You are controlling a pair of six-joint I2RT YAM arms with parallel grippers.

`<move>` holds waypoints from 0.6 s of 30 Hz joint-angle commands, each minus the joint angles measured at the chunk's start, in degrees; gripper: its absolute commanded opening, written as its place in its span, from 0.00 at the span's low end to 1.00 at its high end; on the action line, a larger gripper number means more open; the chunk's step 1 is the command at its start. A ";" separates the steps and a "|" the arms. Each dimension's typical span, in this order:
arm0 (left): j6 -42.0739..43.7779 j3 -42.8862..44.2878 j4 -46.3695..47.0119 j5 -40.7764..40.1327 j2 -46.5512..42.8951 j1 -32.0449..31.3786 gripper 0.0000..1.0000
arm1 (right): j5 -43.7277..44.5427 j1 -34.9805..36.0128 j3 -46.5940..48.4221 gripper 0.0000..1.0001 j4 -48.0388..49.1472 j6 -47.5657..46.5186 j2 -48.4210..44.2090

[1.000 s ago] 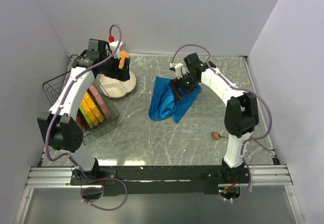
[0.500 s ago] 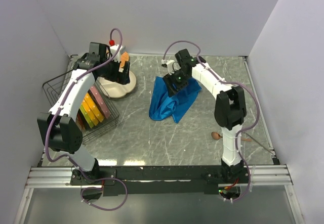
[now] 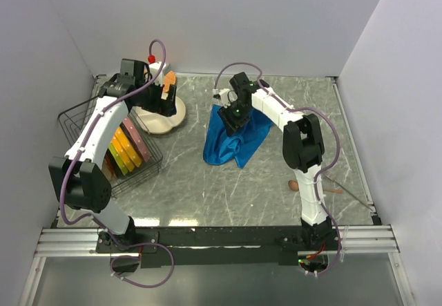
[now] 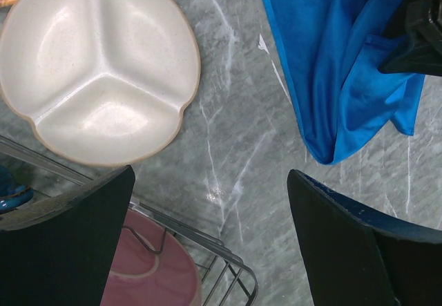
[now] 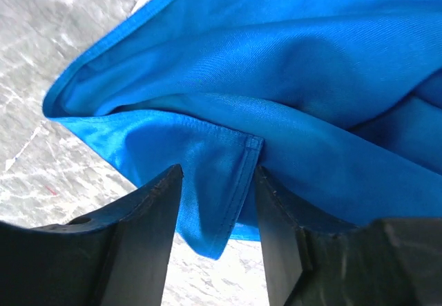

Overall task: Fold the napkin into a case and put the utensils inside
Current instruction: Pick up the crumpled napkin from the center of the board.

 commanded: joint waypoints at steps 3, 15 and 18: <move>0.70 -0.63 0.41 -1.04 -2.82 0.09 0.99 | -1.88 0.33 2.47 0.46 -3.72 -2.00 0.90; 0.96 0.25 0.59 -0.52 -1.06 0.09 0.99 | -4.61 -1.08 -0.95 0.00 -7.25 -6.13 -7.43; 1.14 0.51 0.85 0.45 -0.54 0.09 0.99 | -4.17 -2.31 -4.81 0.00 -4.88 -5.26 -11.82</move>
